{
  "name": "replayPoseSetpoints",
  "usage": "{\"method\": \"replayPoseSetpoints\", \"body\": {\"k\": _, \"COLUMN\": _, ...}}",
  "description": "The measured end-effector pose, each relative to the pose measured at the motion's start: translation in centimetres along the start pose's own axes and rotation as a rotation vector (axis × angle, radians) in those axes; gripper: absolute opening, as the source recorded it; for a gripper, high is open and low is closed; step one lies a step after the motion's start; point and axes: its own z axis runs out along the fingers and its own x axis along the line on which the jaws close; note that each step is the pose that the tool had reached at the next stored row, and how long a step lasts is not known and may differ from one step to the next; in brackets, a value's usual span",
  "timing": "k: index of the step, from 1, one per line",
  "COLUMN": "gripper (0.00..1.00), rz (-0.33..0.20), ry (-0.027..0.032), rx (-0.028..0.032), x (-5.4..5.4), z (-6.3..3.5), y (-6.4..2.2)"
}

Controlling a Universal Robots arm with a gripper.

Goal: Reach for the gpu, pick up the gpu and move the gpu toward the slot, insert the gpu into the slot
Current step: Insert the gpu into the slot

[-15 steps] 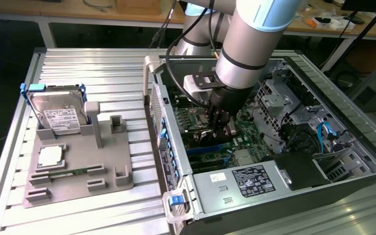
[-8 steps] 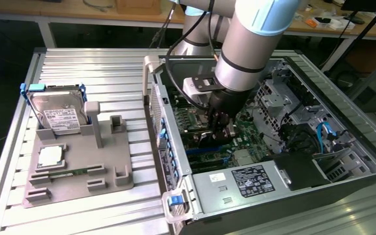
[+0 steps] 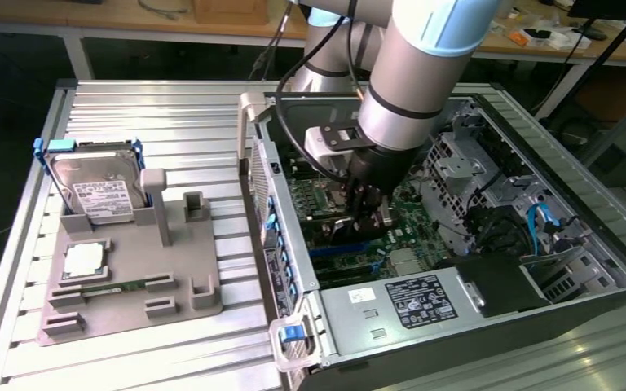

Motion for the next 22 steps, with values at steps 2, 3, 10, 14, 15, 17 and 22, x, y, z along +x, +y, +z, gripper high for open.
{"method": "replayPoseSetpoints", "body": {"k": 2, "gripper": 0.27, "rz": 0.0, "ry": -0.0003, "rx": 0.0002, "x": 0.0, "z": 0.01, "y": -0.01}}
{"method": "replayPoseSetpoints", "body": {"k": 3, "gripper": 0.27, "rz": 0.0, "ry": -0.0002, "rx": 0.0006, "x": 0.0, "z": 0.01, "y": -0.02}}
{"method": "replayPoseSetpoints", "body": {"k": 10, "gripper": 0.27, "rz": 0.0, "ry": 0.0, "rx": 0.0073, "x": 0.01, "z": 0.07, "y": -0.06}}
{"method": "replayPoseSetpoints", "body": {"k": 14, "gripper": 0.27, "rz": -0.001, "ry": 0.0004, "rx": 0.0155, "x": 0.02, "z": 0.06, "y": -0.35}}
{"method": "replayPoseSetpoints", "body": {"k": 15, "gripper": 0.27, "rz": -0.001, "ry": 0.0004, "rx": 0.0172, "x": 0.02, "z": 0.07, "y": -0.42}}
{"method": "replayPoseSetpoints", "body": {"k": 17, "gripper": 0.27, "rz": -0.001, "ry": 0.0004, "rx": 0.019, "x": 0.02, "z": 0.07, "y": -0.47}}
{"method": "replayPoseSetpoints", "body": {"k": 22, "gripper": 0.27, "rz": -0.001, "ry": 0.0004, "rx": 0.0213, "x": 0.02, "z": 0.14, "y": -0.33}}
